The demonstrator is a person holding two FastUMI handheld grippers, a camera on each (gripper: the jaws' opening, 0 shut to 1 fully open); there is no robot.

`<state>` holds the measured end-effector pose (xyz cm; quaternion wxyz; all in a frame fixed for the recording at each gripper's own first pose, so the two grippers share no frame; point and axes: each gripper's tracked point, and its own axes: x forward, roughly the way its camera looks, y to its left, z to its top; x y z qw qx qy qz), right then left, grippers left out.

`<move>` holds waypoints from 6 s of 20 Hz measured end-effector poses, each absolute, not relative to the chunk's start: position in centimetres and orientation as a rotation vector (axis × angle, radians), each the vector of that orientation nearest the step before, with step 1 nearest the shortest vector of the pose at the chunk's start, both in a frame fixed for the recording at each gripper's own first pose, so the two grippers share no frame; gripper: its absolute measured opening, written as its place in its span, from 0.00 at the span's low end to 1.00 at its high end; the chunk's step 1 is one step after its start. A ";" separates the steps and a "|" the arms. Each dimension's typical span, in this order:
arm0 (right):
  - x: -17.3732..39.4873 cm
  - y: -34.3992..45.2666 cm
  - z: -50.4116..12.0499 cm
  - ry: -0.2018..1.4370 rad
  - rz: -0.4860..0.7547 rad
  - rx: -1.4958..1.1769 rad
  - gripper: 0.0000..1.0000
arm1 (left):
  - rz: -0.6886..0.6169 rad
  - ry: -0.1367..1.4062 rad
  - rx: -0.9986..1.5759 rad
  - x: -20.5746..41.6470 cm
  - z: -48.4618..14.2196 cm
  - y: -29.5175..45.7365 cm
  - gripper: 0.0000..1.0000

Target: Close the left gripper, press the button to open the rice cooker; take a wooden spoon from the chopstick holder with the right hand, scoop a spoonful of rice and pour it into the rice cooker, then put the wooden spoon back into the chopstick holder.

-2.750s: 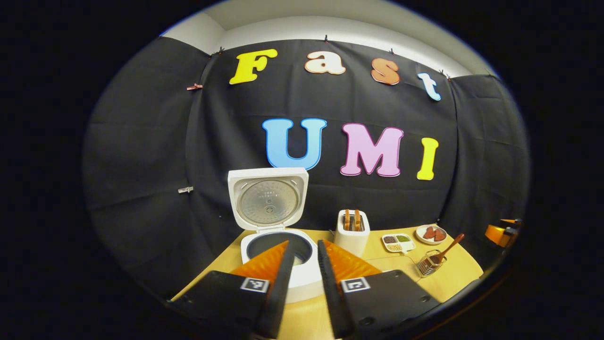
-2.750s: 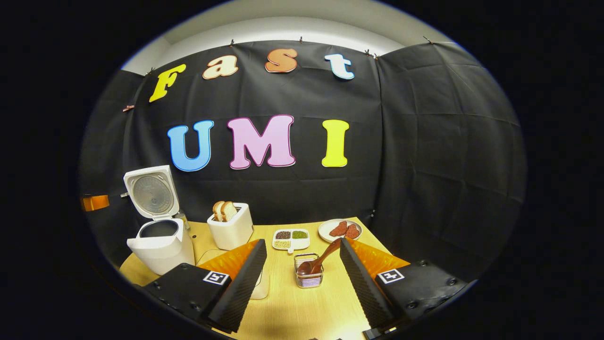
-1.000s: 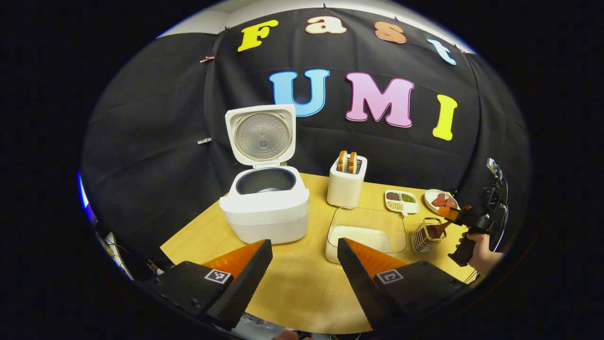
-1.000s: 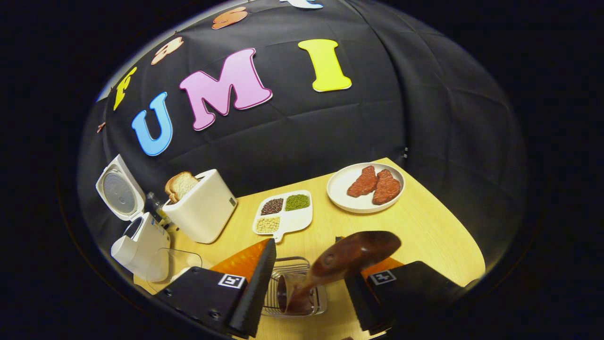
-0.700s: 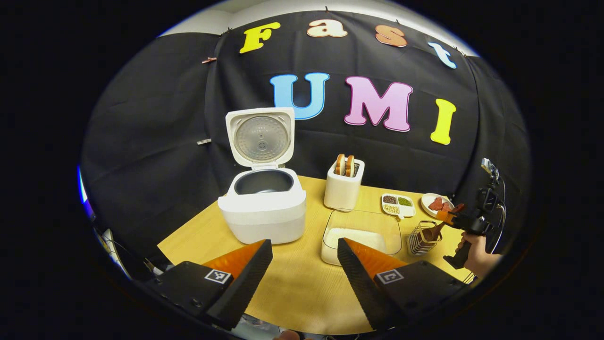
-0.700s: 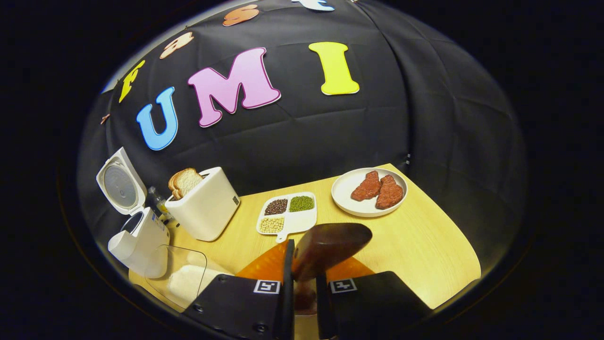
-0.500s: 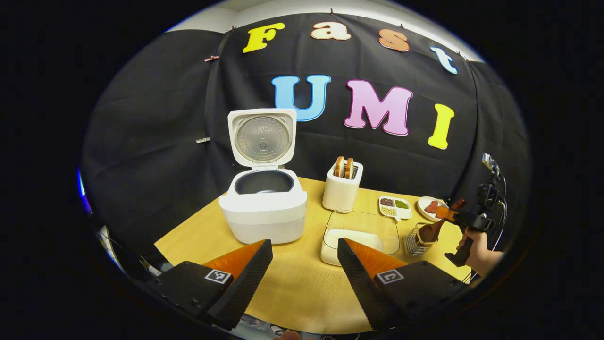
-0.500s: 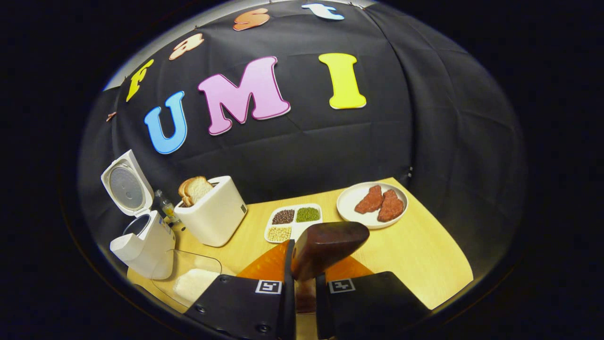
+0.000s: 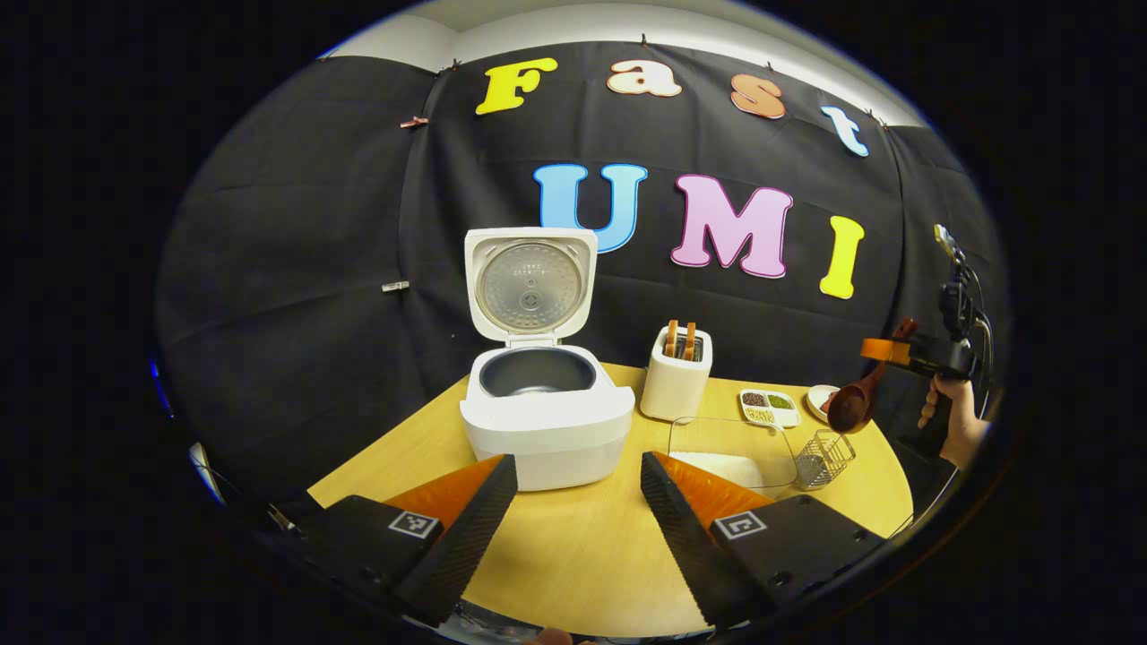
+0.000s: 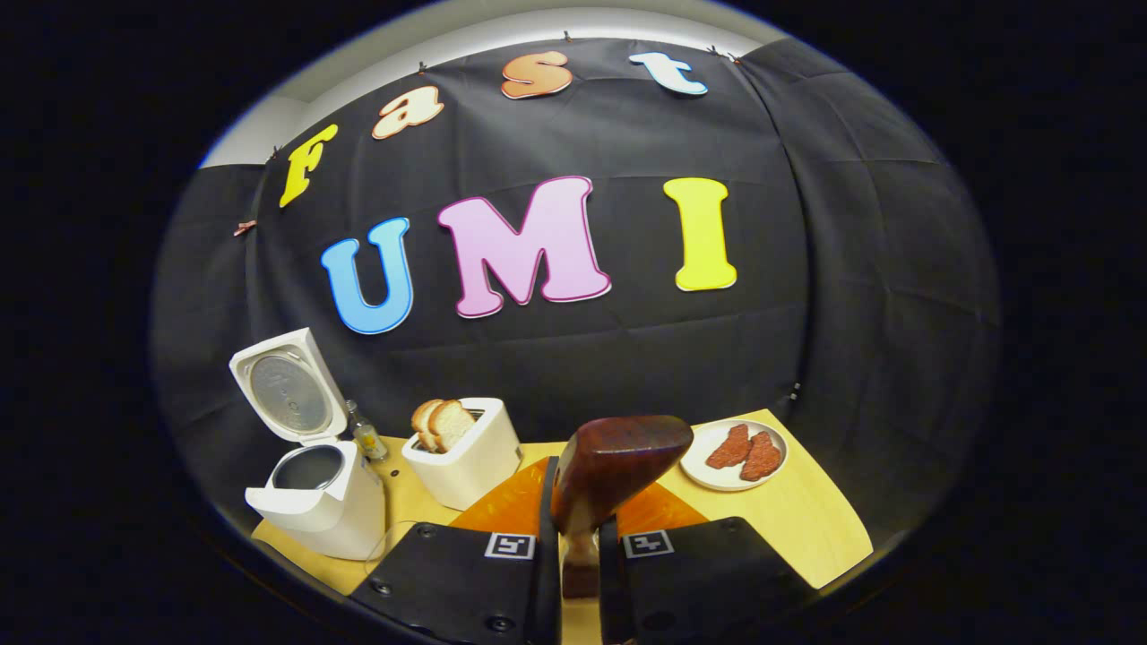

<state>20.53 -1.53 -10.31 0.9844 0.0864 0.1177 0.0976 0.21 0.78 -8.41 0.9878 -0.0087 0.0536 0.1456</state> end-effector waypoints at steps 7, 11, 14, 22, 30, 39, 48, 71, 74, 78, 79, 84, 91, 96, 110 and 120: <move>20.2 7.1 -13.4 0.257 0.299 0.150 0.20 | 0.254 0.148 -0.049 0.5 -10.9 3.4 0.96; 20.7 9.2 -18.7 0.303 0.295 0.111 0.21 | 0.269 0.190 -0.020 1.2 -13.0 4.9 0.96; 20.9 9.1 -22.4 0.335 0.263 0.086 0.21 | 0.278 0.214 -0.042 1.2 -14.8 5.4 0.96; 19.5 11.1 -26.7 0.387 0.248 0.065 0.21 | 0.285 0.243 -0.114 0.8 -16.9 7.7 0.96; 17.2 16.3 -27.4 0.534 0.259 0.323 0.21 | 0.304 0.256 -0.137 -0.4 -17.2 9.3 0.96; 17.4 15.3 -26.6 0.663 0.157 0.740 0.17 | 0.292 0.245 -0.155 -0.7 -16.5 10.3 0.96; 16.8 9.0 -22.6 0.581 0.007 0.896 0.21 | 0.239 0.217 -0.143 -0.6 -14.9 11.0 0.96; 21.4 15.3 -7.8 0.446 0.096 1.058 0.21 | 0.234 0.192 -0.164 -2.3 -13.8 14.0 0.96; 22.3 18.9 -5.8 0.438 0.140 1.076 0.21 | 0.249 0.202 -0.185 -2.4 -14.7 15.0 0.96; 23.3 24.0 -3.0 0.421 0.227 1.052 0.21 | 0.279 0.200 -0.225 -2.4 -15.2 16.4 0.96; 23.7 25.3 -2.4 0.413 0.248 1.032 0.21 | 0.289 0.198 -0.224 -2.5 -15.2 16.9 0.96; 25.3 31.0 -0.4 0.346 0.335 0.839 0.21 | 0.326 0.217 -0.227 -2.7 -16.4 19.4 0.96; 26.2 37.6 -4.0 0.340 0.407 0.642 0.21 | 0.333 0.235 -0.247 -2.1 -17.1 20.8 0.96; 25.8 40.4 -6.5 0.315 0.452 0.472 0.21 | 0.333 0.249 -0.236 -2.5 -17.7 21.3 0.98; 22.9 45.4 -9.4 0.197 0.635 0.091 0.16 | 0.304 0.288 -0.221 -3.5 -18.9 20.9 0.98; 20.0 46.9 -9.7 0.115 0.748 -0.101 0.16 | 0.253 0.263 -0.243 -3.6 -18.7 19.0 0.96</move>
